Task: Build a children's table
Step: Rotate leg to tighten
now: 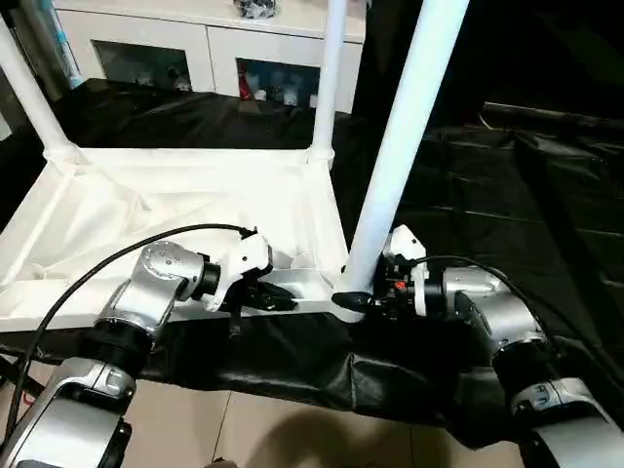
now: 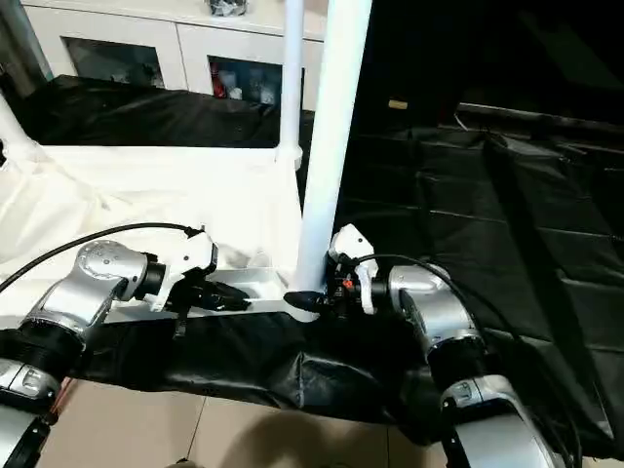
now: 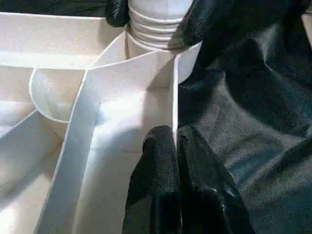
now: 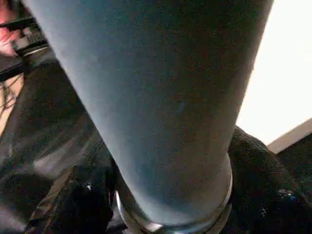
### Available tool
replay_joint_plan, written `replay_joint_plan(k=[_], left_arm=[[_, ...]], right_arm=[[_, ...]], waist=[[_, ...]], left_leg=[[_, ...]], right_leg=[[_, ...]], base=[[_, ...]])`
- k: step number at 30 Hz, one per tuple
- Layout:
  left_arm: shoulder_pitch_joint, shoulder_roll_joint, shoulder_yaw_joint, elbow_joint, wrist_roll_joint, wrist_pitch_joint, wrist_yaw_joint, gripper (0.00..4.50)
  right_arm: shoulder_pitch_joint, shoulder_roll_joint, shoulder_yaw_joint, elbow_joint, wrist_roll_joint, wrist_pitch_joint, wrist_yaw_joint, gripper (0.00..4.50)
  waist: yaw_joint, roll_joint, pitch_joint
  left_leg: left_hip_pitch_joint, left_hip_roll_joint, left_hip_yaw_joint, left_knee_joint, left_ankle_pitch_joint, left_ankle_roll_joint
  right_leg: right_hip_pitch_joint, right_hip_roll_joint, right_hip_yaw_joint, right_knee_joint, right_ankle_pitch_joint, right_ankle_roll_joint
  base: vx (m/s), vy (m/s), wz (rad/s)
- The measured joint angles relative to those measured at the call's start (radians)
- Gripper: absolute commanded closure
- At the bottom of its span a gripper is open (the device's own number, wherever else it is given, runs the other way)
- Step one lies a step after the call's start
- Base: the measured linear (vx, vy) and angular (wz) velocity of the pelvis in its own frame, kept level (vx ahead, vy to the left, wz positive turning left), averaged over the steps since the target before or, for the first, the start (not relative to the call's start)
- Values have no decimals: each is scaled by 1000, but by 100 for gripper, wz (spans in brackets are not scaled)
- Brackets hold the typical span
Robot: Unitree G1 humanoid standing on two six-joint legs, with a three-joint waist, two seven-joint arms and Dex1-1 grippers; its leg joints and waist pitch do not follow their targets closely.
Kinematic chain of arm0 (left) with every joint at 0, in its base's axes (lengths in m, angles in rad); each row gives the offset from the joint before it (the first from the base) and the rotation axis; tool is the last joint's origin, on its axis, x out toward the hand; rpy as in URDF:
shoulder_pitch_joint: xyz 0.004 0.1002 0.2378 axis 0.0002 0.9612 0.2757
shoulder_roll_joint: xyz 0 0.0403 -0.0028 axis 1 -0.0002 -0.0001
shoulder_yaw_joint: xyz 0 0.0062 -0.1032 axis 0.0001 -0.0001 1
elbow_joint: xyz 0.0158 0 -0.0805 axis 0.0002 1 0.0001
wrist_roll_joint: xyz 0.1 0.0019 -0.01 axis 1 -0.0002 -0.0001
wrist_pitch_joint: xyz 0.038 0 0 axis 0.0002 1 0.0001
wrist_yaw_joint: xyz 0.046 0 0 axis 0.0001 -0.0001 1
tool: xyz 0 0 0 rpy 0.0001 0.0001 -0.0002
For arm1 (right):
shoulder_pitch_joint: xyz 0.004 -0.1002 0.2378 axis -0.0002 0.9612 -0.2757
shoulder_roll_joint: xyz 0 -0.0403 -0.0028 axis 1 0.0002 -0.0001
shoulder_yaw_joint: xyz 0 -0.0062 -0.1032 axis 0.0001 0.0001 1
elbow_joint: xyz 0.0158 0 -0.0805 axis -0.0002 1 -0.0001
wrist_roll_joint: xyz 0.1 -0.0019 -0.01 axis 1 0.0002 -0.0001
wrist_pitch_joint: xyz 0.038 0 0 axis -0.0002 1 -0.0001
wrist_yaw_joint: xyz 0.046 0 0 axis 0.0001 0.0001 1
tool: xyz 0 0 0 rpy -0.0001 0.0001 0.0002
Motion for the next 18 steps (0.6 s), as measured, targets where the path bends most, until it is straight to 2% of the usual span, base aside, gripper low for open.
replay_joint_plan(k=[5,10,12,17,18], left_arm=[[-9,-55,9,4,30,41,147,450],[-10,-104,24,-4,63,85,258,450],[-10,-122,25,-8,70,101,288,450],[-7,-147,19,-29,83,114,301,450],[-3,-145,20,-37,83,115,299,450]], right_arm=[[-35,79,-72,86,-2,-17,-256,178],[-69,150,-97,138,-24,-35,-487,178],[-73,166,-110,156,-32,-55,-537,122],[-80,171,-110,175,-49,-73,-576,89],[-80,166,-110,175,-49,-80,-559,65]], waist=[[-15,-1,0],[-25,0,-1],[-27,2,-2],[-23,4,-1],[-22,4,-1]], left_leg=[[0,0,-1,1,2,-3],[1,-1,-2,1,2,-3],[1,-1,-3,1,2,-3],[0,-2,-3,1,1,-3],[0,-1,-3,1,1,-3]], right_leg=[[0,0,0,-1,0,0],[1,0,0,-1,0,0],[3,0,0,-1,0,0],[4,0,0,-2,0,0],[4,0,0,-2,0,0]], base=[[0,0,0],[0,0,0],[0,0,0],[0,0,0],[0,0,0]])
